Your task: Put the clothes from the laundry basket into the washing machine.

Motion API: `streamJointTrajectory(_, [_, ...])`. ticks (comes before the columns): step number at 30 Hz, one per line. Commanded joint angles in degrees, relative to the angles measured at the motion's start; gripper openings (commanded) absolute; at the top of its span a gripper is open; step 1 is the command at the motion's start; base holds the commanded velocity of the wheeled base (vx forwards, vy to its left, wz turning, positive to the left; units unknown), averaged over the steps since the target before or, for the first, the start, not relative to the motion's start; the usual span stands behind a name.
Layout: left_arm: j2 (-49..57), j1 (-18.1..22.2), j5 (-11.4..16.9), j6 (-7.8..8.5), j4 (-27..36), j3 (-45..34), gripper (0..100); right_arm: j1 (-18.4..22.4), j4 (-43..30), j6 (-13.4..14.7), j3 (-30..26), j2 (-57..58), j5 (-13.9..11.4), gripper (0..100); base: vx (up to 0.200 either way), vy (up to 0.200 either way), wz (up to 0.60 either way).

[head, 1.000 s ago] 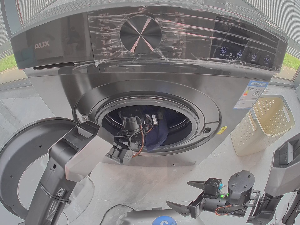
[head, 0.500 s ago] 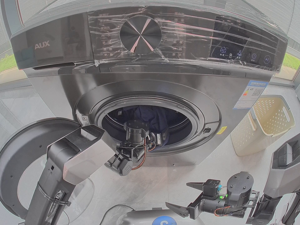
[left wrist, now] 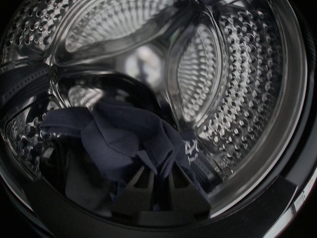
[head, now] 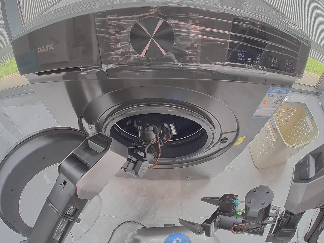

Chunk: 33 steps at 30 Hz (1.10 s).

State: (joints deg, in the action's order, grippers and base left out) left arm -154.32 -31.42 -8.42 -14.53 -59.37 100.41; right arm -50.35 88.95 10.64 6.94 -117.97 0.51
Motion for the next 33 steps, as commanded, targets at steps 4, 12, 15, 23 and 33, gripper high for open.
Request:
streamJointTrajectory(4, [-7.49,2.15,-3.35,-0.15,0.39,11.47,0,-0.1,0.87,-0.01,0.01,-0.16,0.02,100,0.0,0.0,0.0])
streamJointTrajectory(12, [-8.54,2.94,-4.32,0.29,1.8,14.18,0,-0.45,0.96,-0.01,0.01,-0.6,0.02,100,0.0,0.0,0.0])
streamJointTrajectory(15, [-8.1,2.94,-4.32,0.38,1.71,14.18,0,-0.45,0.96,-0.01,0.01,-0.6,0.02,100,0.0,0.0,0.0])
streamJointTrajectory(23, [-7.4,2.15,-4.41,0.47,3.12,10.59,100,-0.45,0.96,-0.01,0.09,-0.6,0.02,100,0.0,0.0,0.0])
streamJointTrajectory(33, [-0.02,0.39,-4.32,0.38,2.15,2.68,100,-0.37,0.96,-0.01,0.09,-0.6,0.02,100,0.0,0.0,0.0])
